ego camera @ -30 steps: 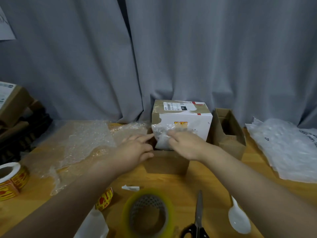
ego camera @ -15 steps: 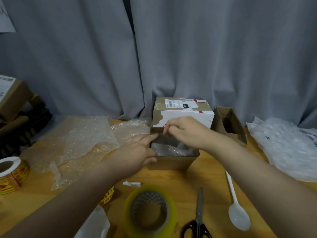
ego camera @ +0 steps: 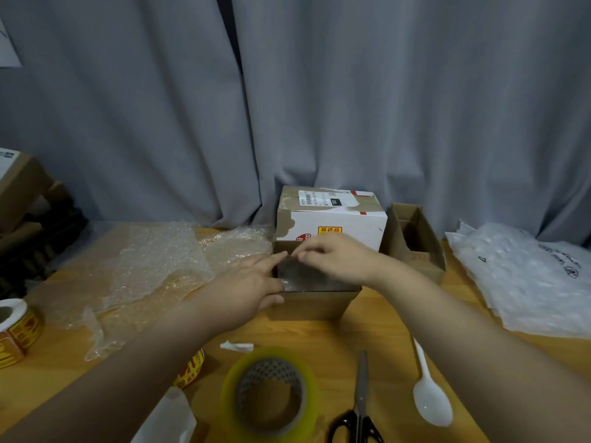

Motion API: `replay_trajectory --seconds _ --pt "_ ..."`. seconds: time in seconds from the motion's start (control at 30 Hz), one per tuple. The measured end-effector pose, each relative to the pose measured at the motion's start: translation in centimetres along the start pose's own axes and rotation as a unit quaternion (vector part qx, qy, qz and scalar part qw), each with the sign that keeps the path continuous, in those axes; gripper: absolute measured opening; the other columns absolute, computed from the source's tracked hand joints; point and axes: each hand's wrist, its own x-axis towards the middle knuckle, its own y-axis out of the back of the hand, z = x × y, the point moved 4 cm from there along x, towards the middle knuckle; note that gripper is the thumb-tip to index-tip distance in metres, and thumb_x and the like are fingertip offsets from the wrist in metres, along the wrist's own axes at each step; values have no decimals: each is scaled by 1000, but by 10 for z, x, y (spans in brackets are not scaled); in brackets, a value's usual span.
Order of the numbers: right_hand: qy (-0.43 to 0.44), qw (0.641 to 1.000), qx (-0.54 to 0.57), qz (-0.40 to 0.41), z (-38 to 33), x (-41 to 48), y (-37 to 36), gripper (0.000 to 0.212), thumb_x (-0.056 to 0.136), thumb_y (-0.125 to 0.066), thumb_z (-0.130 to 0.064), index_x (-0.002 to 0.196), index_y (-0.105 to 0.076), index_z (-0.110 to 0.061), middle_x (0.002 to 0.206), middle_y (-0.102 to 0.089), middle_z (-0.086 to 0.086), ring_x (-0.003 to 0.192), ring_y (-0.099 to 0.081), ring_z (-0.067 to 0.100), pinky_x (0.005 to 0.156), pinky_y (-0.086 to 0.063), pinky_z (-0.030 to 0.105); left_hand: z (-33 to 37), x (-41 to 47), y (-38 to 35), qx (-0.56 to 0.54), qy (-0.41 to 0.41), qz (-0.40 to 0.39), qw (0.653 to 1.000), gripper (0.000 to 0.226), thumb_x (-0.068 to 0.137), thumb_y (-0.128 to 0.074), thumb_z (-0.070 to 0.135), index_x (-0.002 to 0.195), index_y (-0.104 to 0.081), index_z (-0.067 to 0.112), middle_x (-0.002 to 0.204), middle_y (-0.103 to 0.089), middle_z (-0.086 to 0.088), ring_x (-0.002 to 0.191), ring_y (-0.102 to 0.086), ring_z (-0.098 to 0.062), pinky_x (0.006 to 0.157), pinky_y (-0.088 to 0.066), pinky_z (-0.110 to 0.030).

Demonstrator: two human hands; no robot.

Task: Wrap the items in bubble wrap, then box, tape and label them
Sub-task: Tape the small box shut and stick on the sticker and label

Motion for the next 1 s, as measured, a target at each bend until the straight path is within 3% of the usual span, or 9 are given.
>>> replay_trajectory --seconds 0.1,0.17,0.27,0.33,0.47,0.63,0.73,0.87,1.0 --pt "-15 976 54 209 12 -19 33 19 95 -50 -21 92 -68 -16 88 -67 -2 86 -62 18 76 -52 35 2 -3 -1 0 -6 10 1000 35 99 -34 43 119 -58 28 159 -5 5 145 -8 -17 118 -10 -34" --pt "-56 963 2 262 29 -29 35 20 94 -51 -24 87 -66 -12 85 -65 3 81 -61 20 69 -49 33 2 -4 -2 -10 -13 24 1000 37 99 -33 45 118 -59 28 158 -11 8 143 -9 -14 116 -12 -31" --pt "-74 981 -23 178 47 -32 16 15 92 -55 -19 98 -69 -15 94 -59 1 77 -56 10 63 -44 15 4 -3 0 -48 -19 55 997 35 96 -39 47 113 -63 28 151 -26 12 139 -13 -12 113 -16 -27" --pt "-76 990 2 117 52 -29 7 29 92 -55 -9 118 -66 -17 97 -55 -5 66 -47 3 54 -37 7 7 0 -1 -63 -22 64 996 32 94 -44 47 109 -65 28 147 -33 14 137 -12 -13 111 -18 -27" --pt "-106 991 64 41 53 -23 7 45 94 -50 -9 135 -53 -26 122 -53 2 54 -50 15 43 -44 20 8 3 -3 -105 -24 68 992 28 91 -51 45 104 -67 26 144 -38 15 137 -14 -14 110 -21 -29" --pt "-109 994 30 1 49 -14 -4 50 95 -49 -15 142 -41 -31 139 -40 -2 85 -57 18 39 -44 17 9 7 -11 -169 -9 50 984 34 96 -49 37 127 -55 25 146 -33 16 132 -32 -5 106 -30 -22" --pt "-89 993 64 34 51 -13 -5 48 95 -49 -10 139 -45 -26 129 -45 -5 86 -53 8 55 -45 8 9 9 -11 -201 21 68 977 32 96 -46 38 123 -58 24 141 -38 14 125 -38 -2 98 -31 -16" --pt "-93 994 24 51 56 -12 -4 46 92 -56 -11 136 -49 -21 137 -45 2 122 -45 18 98 -46 25 4 8 -14 -244 60 71 965 35 93 -49 44 114 -66 22 141 -39 9 124 -39 -6 101 -34 -21" --pt "-115 991 -28 57 53 -5 -2 42 93 -58 -16 134 -53 -17 122 -33 1 122 -38 22 105 -39 30 1 10 -11 -253 59 62 964 36 93 -49 41 118 -65 21 135 -52 5 123 -45 -8 97 -35 -20"
